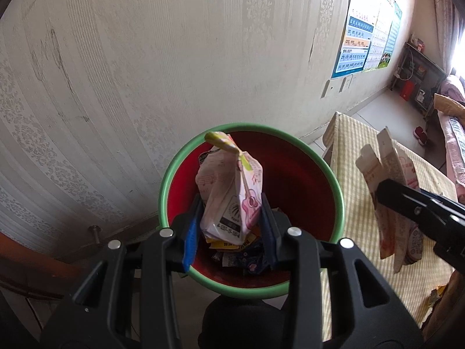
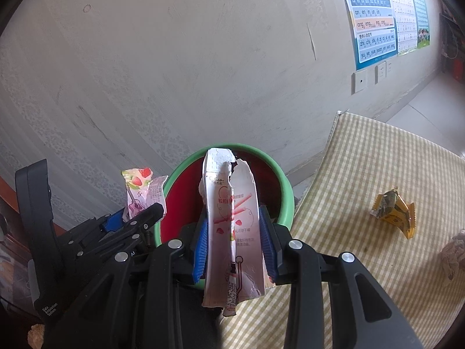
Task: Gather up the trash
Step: 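Hold the pink snack bag and pink-white packet over the green bin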
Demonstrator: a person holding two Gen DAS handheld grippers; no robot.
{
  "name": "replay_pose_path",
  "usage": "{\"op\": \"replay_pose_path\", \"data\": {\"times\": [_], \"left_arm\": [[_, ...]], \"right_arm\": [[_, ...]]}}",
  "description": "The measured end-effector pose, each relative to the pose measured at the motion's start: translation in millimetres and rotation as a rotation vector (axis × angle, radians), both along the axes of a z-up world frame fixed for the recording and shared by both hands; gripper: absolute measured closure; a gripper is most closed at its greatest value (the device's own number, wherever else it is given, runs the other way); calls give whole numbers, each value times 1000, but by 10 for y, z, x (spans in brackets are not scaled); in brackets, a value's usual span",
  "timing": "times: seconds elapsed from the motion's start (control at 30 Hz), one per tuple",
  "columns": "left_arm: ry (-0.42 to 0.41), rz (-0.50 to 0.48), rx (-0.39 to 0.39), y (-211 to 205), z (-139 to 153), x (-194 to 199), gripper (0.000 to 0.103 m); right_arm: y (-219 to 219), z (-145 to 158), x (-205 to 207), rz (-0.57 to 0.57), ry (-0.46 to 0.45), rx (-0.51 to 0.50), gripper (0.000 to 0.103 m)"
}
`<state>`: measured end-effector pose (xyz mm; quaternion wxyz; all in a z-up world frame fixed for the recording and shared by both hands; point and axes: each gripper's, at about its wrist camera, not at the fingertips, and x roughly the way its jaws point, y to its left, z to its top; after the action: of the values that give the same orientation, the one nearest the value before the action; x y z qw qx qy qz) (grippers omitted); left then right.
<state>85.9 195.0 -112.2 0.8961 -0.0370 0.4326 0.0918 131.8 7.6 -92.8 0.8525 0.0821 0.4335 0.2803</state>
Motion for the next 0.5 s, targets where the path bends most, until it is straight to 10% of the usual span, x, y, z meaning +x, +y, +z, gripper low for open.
{"op": "replay_pose_path", "data": {"times": [0.5], "left_arm": [[20, 5, -22, 67, -83, 76, 68]], "right_arm": [[129, -117, 113, 10, 27, -18, 70]]}}
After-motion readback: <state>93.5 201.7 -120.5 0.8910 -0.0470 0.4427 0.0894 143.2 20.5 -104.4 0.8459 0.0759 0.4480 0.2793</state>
